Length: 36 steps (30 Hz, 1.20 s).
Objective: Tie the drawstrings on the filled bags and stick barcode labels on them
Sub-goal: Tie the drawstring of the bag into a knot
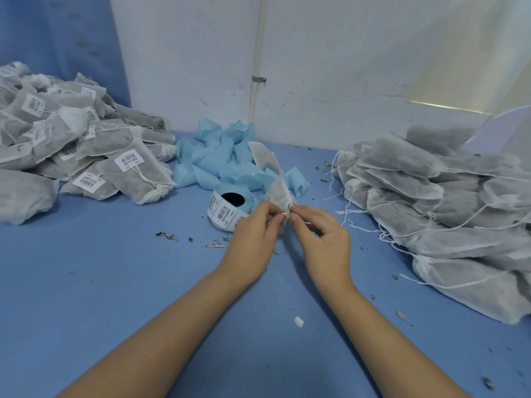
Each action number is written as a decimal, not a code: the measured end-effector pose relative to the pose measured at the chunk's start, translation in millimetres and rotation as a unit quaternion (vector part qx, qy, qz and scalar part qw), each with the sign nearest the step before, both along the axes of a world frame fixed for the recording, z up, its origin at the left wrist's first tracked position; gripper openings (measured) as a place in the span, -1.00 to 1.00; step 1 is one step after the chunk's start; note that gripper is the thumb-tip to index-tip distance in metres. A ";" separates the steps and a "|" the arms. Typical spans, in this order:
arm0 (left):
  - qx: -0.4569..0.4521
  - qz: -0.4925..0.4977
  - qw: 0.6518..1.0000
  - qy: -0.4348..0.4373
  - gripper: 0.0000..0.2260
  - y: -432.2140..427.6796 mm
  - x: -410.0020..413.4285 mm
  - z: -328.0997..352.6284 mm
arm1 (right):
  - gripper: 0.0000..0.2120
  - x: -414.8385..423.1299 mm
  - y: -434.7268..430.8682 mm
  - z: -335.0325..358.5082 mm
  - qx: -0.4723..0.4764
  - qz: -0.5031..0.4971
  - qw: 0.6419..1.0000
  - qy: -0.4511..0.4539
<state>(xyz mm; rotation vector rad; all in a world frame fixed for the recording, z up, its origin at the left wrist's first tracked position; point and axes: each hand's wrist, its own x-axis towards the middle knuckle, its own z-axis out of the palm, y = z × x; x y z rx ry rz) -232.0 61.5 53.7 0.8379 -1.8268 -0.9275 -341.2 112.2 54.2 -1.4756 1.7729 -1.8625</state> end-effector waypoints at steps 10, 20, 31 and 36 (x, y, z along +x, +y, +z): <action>0.024 -0.007 1.000 0.004 -0.87 -3.0 5.9 2.3 | -0.88 -1.1 -1.3 -0.1 0.035 0.047 0.996 -0.071; -0.076 0.025 0.997 -0.008 -0.88 -5.7 9.4 6.3 | -0.87 -3.5 -2.1 0.9 0.041 0.050 0.997 -0.041; -0.043 -0.035 0.998 -0.005 -0.87 -8.6 12.8 8.7 | -0.85 -14.3 -2.1 -0.9 0.063 0.123 0.989 -0.055; -0.079 -0.027 0.996 -0.023 -0.91 -9.2 15.2 9.6 | -0.81 -15.3 -0.1 0.8 0.059 0.161 0.982 -0.084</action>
